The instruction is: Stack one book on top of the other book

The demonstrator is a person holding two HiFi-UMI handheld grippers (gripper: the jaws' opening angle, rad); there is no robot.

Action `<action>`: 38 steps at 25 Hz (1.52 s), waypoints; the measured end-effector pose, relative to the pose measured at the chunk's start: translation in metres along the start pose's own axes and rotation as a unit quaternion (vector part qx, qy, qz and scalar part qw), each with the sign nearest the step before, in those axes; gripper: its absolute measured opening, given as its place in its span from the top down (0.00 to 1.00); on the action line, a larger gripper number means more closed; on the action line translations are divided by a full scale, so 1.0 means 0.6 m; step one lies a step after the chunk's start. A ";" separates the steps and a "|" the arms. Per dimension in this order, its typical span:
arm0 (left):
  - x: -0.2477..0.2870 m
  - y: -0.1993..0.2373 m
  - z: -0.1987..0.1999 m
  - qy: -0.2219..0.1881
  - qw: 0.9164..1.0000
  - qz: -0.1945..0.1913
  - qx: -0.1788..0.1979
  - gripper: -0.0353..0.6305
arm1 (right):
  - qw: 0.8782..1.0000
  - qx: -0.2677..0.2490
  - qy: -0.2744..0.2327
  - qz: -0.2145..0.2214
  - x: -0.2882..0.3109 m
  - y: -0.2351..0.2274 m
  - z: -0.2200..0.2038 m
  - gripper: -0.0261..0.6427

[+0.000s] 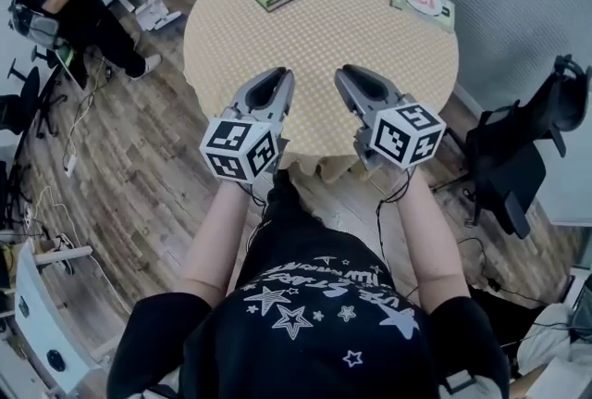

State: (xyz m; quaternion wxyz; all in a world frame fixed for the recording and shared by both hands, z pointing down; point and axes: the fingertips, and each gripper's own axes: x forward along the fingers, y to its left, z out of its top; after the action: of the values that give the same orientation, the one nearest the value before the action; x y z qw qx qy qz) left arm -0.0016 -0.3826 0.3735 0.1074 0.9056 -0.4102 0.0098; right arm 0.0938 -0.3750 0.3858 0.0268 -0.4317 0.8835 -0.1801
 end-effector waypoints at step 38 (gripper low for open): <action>-0.279 -0.030 -0.031 0.002 0.994 -0.106 0.013 0.88 | 0.997 0.005 -0.014 -0.078 -0.079 0.270 -0.118 0.90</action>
State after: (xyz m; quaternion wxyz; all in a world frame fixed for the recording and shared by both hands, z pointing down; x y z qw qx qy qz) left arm -0.0978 -0.2432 0.3707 0.0969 0.9453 -0.3116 0.0051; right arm -0.0126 -0.2263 0.3914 0.0267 -0.5015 0.8458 -0.1799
